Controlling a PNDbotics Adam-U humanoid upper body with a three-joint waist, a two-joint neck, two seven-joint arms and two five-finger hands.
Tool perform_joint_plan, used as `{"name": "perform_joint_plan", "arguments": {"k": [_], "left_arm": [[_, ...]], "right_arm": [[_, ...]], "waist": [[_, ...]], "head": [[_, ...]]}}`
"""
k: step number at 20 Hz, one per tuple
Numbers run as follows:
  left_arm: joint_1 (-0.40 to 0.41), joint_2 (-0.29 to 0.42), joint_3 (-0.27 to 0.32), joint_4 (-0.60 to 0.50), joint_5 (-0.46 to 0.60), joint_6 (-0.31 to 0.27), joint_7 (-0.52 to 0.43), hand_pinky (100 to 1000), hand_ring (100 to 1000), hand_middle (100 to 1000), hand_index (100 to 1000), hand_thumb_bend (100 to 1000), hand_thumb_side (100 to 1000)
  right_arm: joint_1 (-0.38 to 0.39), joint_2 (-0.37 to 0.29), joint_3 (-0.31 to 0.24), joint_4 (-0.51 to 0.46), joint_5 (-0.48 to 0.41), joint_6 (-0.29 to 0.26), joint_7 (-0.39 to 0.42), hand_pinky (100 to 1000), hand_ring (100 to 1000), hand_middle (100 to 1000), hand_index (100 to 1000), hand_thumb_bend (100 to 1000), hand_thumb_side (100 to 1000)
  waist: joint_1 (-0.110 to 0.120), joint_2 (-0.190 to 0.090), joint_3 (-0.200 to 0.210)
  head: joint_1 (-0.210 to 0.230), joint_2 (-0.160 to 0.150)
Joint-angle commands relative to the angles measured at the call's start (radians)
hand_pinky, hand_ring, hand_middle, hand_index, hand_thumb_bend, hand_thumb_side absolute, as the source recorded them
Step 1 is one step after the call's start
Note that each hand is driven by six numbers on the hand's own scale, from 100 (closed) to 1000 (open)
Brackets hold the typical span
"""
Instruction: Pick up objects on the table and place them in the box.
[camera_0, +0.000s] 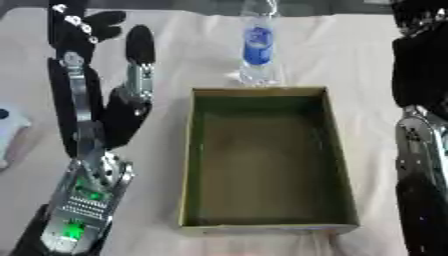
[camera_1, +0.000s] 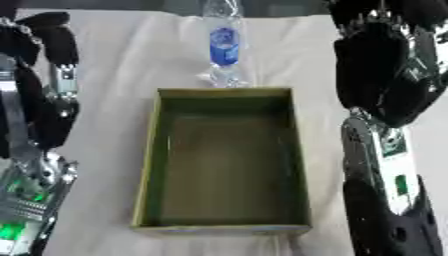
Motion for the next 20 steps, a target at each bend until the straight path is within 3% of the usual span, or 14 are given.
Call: {"name": "perform_joint_plan", "arguments": {"k": [1, 7, 13, 14, 15, 20], "left_arm": [[-0.028, 0.090, 0.002, -0.017, 0.109, 0.019, -0.034, 688, 717, 1000, 927, 533, 694], [-0.065, 0.251, 0.005, -0.017, 0.345, 0.048, -0.079, 698, 758, 1000, 948, 561, 717], [-0.108, 0.362, 0.011, -0.017, 0.566, 0.043, -0.113, 762, 819, 1000, 984, 595, 770], [-0.115, 0.378, 0.012, -0.017, 0.602, 0.045, -0.115, 762, 819, 1000, 984, 486, 748], [-0.121, 0.393, 0.011, -0.017, 0.631, 0.050, -0.118, 771, 822, 1000, 993, 594, 783], [-0.153, 0.470, -0.003, -0.017, 0.735, 0.103, -0.078, 759, 797, 1000, 990, 599, 785]], "right_arm": [[-0.003, -0.018, 0.005, -0.008, 0.003, 0.000, 0.008, 804, 878, 897, 928, 100, 958], [0.000, -0.026, 0.011, -0.005, 0.003, 0.001, 0.018, 805, 879, 897, 929, 100, 952], [0.002, -0.028, 0.014, -0.003, 0.005, 0.004, 0.027, 806, 879, 897, 930, 100, 944], [0.002, -0.029, 0.014, -0.002, 0.005, 0.004, 0.028, 806, 879, 897, 930, 100, 944], [0.002, -0.030, 0.015, -0.002, 0.005, 0.004, 0.030, 806, 879, 897, 930, 100, 943], [0.003, -0.033, 0.018, 0.001, 0.005, 0.005, 0.036, 807, 880, 897, 931, 100, 942]], "waist": [[0.005, -0.023, -0.003], [0.018, -0.019, -0.012], [0.026, -0.017, -0.019], [0.026, -0.017, -0.020], [0.027, -0.018, -0.022], [0.035, -0.019, -0.034]], "head": [[-0.008, 0.003], [0.000, 0.002], [0.018, -0.005], [0.019, -0.006], [0.020, -0.006], [0.021, -0.008]]}}
